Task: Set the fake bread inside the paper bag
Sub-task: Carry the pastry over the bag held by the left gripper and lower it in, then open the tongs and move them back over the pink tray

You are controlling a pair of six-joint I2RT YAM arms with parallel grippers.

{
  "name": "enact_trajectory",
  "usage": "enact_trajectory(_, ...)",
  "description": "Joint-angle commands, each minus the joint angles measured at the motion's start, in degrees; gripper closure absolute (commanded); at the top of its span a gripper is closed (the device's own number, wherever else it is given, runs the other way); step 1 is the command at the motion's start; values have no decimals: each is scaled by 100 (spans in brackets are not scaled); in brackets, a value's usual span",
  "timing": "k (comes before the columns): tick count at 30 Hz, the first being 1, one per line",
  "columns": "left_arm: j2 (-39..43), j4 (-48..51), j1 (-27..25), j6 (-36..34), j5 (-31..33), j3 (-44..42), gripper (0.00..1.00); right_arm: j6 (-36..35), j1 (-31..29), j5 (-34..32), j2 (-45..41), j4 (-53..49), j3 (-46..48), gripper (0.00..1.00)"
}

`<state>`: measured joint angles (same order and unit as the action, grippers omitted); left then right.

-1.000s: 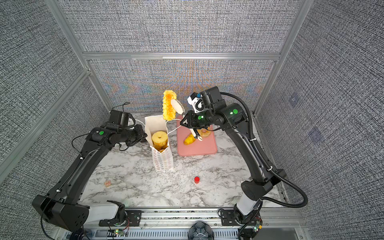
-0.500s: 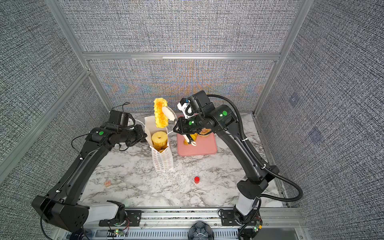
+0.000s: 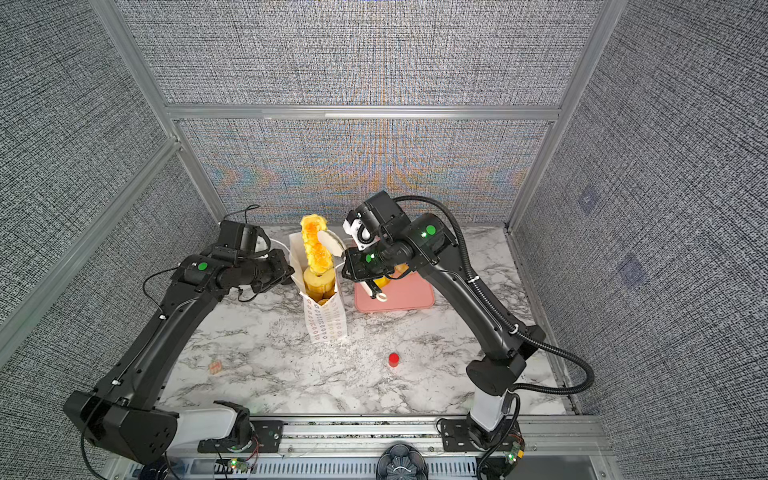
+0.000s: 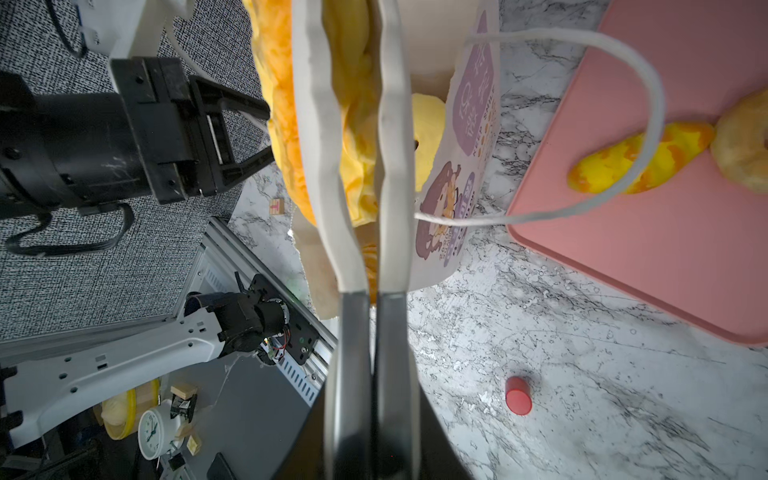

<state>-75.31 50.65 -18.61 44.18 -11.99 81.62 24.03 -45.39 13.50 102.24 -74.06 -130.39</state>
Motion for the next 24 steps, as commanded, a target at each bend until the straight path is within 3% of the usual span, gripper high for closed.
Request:
enact_trajectory(1,10,-77,1,-10,32,11,100,-110,-72,-176,55,-65,-108,76)
enact_trajectory(7,12,-75,6,-20,34,27,100,-157,-220,-342,174,-189,-200,72)
enact_trajectory(15,25,-71,2,-24,23,11,100,-171,-269,-393,200,-214,-246,47)
enact_trajectory(24,70,-55,7,-26,38,-2,100,-136,-262,-556,141,-219,-424,46)
